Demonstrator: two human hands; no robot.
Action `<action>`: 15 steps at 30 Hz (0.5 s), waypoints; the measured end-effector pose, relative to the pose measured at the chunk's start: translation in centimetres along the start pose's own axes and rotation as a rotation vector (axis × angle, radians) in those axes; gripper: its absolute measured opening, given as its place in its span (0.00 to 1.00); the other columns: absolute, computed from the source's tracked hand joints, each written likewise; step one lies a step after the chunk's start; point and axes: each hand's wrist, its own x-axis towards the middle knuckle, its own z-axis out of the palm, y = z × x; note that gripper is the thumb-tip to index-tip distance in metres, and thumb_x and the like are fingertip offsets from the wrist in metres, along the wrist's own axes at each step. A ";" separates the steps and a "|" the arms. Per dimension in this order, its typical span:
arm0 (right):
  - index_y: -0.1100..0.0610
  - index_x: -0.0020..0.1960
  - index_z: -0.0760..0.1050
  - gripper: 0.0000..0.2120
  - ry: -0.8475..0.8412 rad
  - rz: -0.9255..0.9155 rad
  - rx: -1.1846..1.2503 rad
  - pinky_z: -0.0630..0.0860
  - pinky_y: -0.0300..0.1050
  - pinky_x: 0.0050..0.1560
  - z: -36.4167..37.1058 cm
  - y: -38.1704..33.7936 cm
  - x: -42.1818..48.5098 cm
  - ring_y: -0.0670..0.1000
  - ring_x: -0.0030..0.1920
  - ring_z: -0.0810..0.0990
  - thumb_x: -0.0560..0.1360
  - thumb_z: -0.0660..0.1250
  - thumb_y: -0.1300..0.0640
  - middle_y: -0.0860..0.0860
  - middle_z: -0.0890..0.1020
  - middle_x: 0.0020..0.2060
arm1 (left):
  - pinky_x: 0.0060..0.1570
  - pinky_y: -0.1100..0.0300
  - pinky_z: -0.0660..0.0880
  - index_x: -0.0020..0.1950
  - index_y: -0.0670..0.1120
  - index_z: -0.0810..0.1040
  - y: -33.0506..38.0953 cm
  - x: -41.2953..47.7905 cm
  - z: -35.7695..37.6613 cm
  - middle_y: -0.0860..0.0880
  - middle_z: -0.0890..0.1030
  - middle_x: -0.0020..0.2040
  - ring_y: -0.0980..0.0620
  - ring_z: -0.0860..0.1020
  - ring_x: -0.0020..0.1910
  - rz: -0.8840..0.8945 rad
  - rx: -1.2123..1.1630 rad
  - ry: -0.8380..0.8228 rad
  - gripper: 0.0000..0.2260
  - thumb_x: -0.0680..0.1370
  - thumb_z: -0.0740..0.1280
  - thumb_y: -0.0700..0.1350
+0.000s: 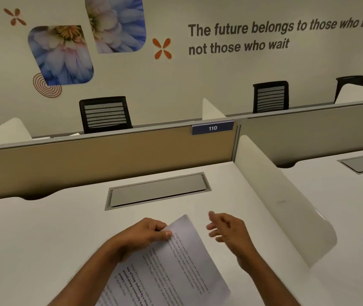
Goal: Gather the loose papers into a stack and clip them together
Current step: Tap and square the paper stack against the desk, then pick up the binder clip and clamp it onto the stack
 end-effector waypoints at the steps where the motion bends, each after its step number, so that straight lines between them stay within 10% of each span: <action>1: 0.55 0.48 0.83 0.15 0.130 0.015 -0.074 0.83 0.50 0.46 -1.9 1.7 1.0 0.52 0.43 0.87 0.77 0.71 0.43 0.53 0.88 0.42 | 0.52 0.51 0.83 0.54 0.46 0.86 0.2 0.6 0.4 0.46 0.89 0.51 0.43 0.88 0.48 -0.025 -0.003 -0.003 0.15 0.82 0.65 0.54; 4: 0.54 0.56 0.81 0.15 0.380 0.113 -0.370 0.81 0.54 0.52 -6.4 7.2 3.2 0.55 0.49 0.84 0.76 0.72 0.44 0.53 0.86 0.50 | 0.50 0.54 0.83 0.55 0.44 0.86 0.5 2.2 1.3 0.45 0.89 0.52 0.43 0.87 0.48 -0.089 -0.019 -0.019 0.15 0.82 0.66 0.53; 15: 0.51 0.58 0.80 0.16 0.322 0.180 -0.524 0.75 0.47 0.49 -7.9 14.7 4.4 0.54 0.53 0.82 0.76 0.70 0.41 0.51 0.84 0.52 | 0.45 0.56 0.84 0.57 0.43 0.86 0.6 5.9 3.1 0.44 0.89 0.51 0.45 0.87 0.46 -0.212 0.004 0.001 0.15 0.82 0.66 0.51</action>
